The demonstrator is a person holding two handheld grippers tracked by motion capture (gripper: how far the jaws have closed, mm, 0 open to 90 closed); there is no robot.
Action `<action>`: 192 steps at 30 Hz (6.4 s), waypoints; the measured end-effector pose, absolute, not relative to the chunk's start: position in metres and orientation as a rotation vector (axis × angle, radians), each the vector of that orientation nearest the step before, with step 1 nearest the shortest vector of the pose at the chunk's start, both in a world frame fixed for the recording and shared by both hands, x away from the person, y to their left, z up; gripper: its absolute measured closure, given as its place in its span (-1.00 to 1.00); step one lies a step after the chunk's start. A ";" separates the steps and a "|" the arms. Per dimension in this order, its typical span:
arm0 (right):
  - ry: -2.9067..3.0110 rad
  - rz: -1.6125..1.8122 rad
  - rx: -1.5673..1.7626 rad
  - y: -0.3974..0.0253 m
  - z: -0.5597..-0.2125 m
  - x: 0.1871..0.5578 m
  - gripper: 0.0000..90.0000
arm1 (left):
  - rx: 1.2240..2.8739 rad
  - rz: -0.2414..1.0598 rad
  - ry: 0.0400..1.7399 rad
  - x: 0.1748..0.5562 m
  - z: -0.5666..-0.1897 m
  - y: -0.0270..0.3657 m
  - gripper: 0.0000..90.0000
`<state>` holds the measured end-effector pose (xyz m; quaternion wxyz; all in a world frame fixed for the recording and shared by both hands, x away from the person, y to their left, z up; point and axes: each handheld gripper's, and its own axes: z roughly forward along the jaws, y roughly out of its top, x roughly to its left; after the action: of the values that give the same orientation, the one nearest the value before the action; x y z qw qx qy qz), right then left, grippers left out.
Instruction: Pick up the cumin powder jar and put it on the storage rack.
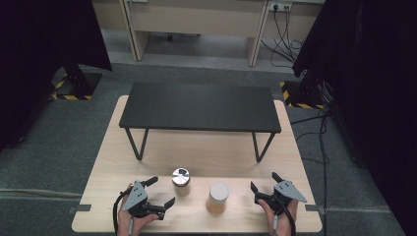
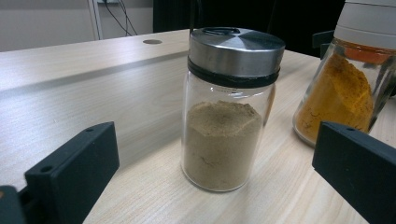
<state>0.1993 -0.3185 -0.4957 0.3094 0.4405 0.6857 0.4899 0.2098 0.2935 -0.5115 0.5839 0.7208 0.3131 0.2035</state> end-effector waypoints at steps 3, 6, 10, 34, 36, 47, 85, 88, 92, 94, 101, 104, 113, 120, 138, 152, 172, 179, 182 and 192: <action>1.815 1.289 1.160 -0.318 -0.495 0.199 -0.84 | 1.683 0.474 0.731 0.210 -0.511 0.294 -1.00; 1.818 1.289 1.164 -0.318 -0.495 0.200 -0.84 | 1.682 0.475 0.731 0.209 -0.511 0.294 -1.00; 1.821 1.284 1.166 -0.317 -0.494 0.201 -0.84 | 1.679 0.476 0.733 0.208 -0.512 0.294 -1.00; 1.848 1.264 1.141 -0.315 -0.492 0.202 -0.81 | 1.713 0.477 0.739 0.210 -0.507 0.285 -1.00; 1.846 1.270 1.143 -0.316 -0.493 0.202 -0.81 | 1.718 0.478 0.737 0.211 -0.506 0.283 -1.00; 1.849 1.266 1.138 -0.316 -0.492 0.202 -0.81 | 1.759 0.486 0.722 0.224 -0.499 0.261 -1.00; 1.858 1.258 1.123 -0.315 -0.492 0.202 -0.81 | 1.844 0.499 0.719 0.250 -0.492 0.232 -0.37; 1.859 1.258 1.123 -0.315 -0.492 0.202 -0.81 | 1.844 0.498 0.718 0.250 -0.492 0.233 -0.33; 1.863 1.256 1.122 -0.315 -0.492 0.203 -0.81 | 1.845 0.500 0.717 0.250 -0.492 0.232 -0.33; 1.864 1.257 1.120 -0.315 -0.492 0.203 -0.81 | 1.841 0.494 0.724 0.251 -0.492 0.233 -0.33; 1.871 1.252 1.114 -0.314 -0.491 0.203 -0.81 | 1.840 0.495 0.726 0.250 -0.492 0.233 -0.32; 1.873 1.249 1.113 -0.314 -0.491 0.203 -0.81 | 1.839 0.494 0.726 0.250 -0.492 0.233 -0.32; 1.884 1.239 1.111 -0.313 -0.490 0.205 -0.81 | 1.838 0.490 0.728 0.251 -0.492 0.233 -0.32; 1.886 1.233 1.101 -0.313 -0.490 0.205 -0.81 | 1.848 0.494 0.740 0.250 -0.488 0.234 -0.32; 1.891 1.235 1.101 -0.313 -0.489 0.205 -0.79 | 1.772 0.572 0.737 0.208 -0.431 0.253 -0.32; 1.892 1.233 1.098 -0.313 -0.489 0.205 -0.79 | 1.758 0.574 0.748 0.201 -0.421 0.254 -0.32; 1.888 1.243 1.111 -0.314 -0.489 0.206 -0.79 | 1.735 0.649 0.730 0.192 -0.353 0.255 -0.32; 1.891 1.241 1.108 -0.314 -0.489 0.206 -0.79 | 1.723 0.664 0.742 0.194 -0.340 0.259 -0.32; 1.889 1.242 1.106 -0.314 -0.490 0.205 -0.79 | 1.719 0.669 0.757 0.196 -0.336 0.262 -0.32; 1.890 1.239 1.106 -0.314 -0.489 0.205 -0.79 | 1.693 0.686 0.771 0.207 -0.323 0.272 -0.32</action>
<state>0.2052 -0.3137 -0.4894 0.3078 0.4181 0.7146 0.4687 0.2069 0.2715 -0.3228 0.5477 0.7144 0.3255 0.2893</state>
